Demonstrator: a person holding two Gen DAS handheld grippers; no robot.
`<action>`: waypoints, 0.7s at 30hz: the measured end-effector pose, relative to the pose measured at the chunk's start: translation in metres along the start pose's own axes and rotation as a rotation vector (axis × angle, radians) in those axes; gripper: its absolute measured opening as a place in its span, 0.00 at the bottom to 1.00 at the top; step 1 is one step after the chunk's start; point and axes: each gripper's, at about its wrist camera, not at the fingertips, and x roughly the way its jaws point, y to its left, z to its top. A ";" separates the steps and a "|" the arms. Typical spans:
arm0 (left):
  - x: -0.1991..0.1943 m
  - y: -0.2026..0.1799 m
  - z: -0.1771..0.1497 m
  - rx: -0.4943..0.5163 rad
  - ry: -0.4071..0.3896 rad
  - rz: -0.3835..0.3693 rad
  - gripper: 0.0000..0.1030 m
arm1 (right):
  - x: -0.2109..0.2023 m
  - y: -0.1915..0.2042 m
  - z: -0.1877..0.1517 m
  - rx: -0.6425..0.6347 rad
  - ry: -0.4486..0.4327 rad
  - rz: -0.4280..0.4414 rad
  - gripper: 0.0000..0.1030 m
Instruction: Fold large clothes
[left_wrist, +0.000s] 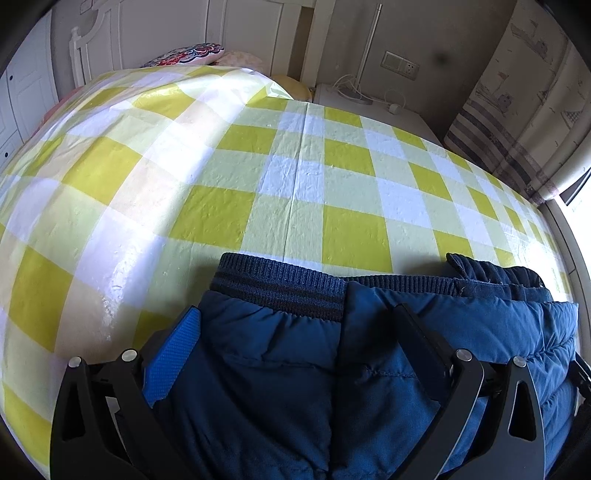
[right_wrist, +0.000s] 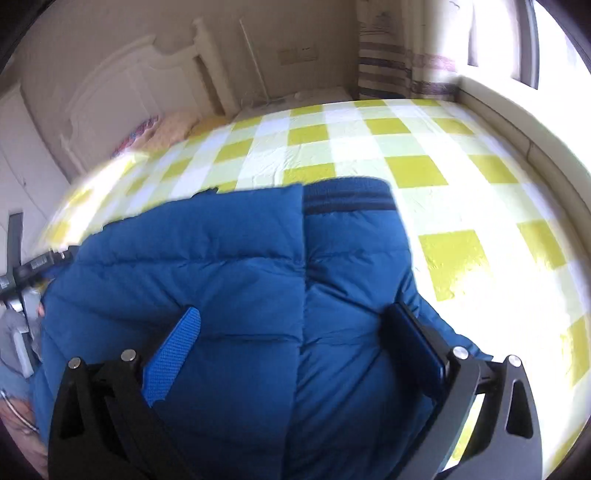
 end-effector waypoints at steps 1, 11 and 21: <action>-0.002 -0.002 0.000 0.007 -0.002 0.014 0.96 | 0.002 0.012 -0.001 -0.050 0.002 -0.059 0.97; -0.091 -0.099 -0.088 0.373 -0.195 0.013 0.96 | 0.008 0.013 -0.002 -0.087 0.001 -0.091 0.97; -0.058 -0.095 -0.101 0.365 -0.090 -0.037 0.96 | -0.022 0.034 -0.009 -0.140 -0.066 -0.198 0.97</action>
